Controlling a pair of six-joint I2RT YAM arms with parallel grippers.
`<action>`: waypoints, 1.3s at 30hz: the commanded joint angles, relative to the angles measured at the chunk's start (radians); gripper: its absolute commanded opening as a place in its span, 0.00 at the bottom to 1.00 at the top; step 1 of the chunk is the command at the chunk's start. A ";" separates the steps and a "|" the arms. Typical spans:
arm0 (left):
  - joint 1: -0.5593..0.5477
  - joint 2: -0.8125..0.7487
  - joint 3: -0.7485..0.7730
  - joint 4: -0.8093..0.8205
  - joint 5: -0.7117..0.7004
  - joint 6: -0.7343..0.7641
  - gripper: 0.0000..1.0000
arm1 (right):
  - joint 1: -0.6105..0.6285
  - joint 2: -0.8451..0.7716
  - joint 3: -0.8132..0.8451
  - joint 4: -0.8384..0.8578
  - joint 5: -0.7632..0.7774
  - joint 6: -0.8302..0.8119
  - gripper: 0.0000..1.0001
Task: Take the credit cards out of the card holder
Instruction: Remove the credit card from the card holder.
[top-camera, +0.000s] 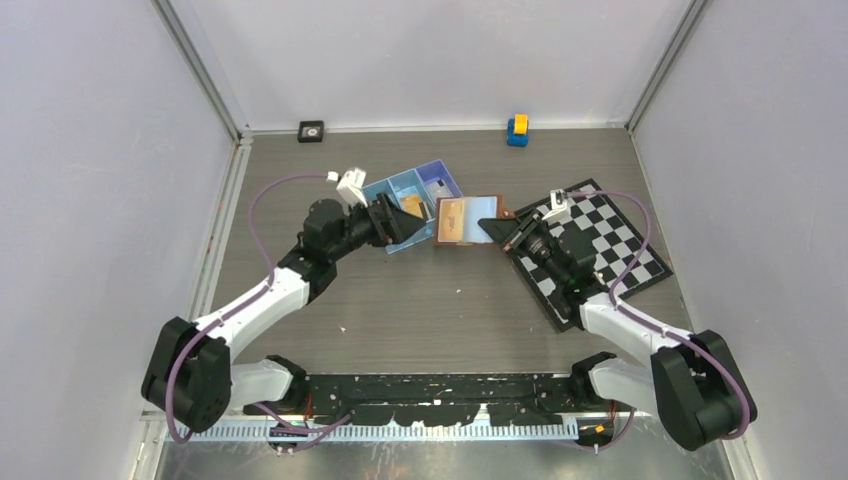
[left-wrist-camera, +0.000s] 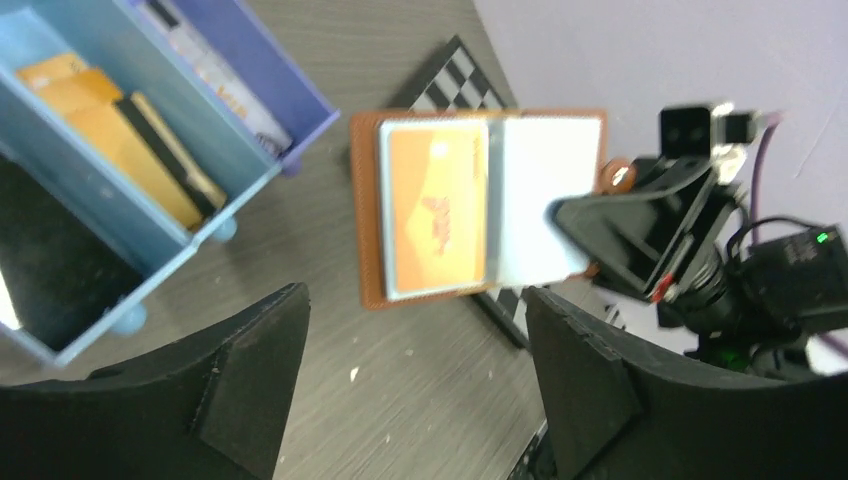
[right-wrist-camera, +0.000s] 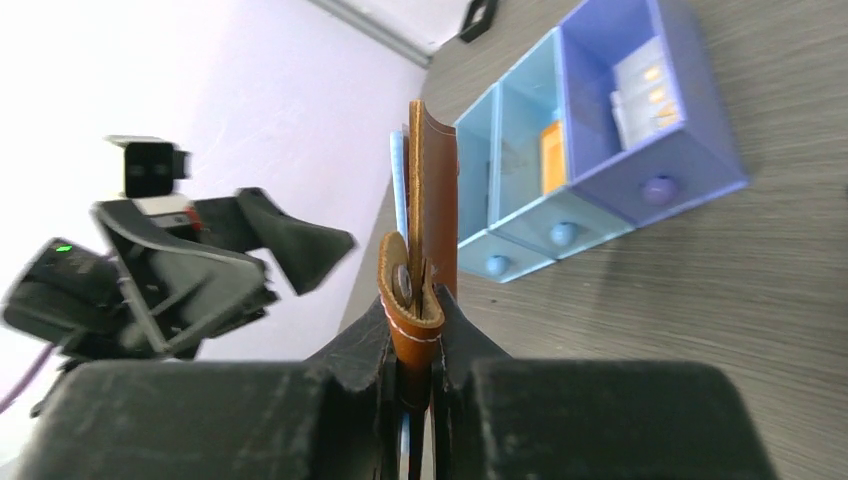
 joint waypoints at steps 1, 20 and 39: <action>0.011 -0.038 -0.109 0.054 0.054 0.070 0.83 | 0.000 0.061 -0.003 0.325 -0.148 0.079 0.01; 0.074 0.023 -0.221 0.543 0.249 -0.144 0.54 | 0.000 0.304 0.057 0.668 -0.341 0.275 0.01; 0.092 0.063 -0.228 0.543 0.248 -0.170 0.66 | 0.000 0.272 0.069 0.562 -0.345 0.223 0.00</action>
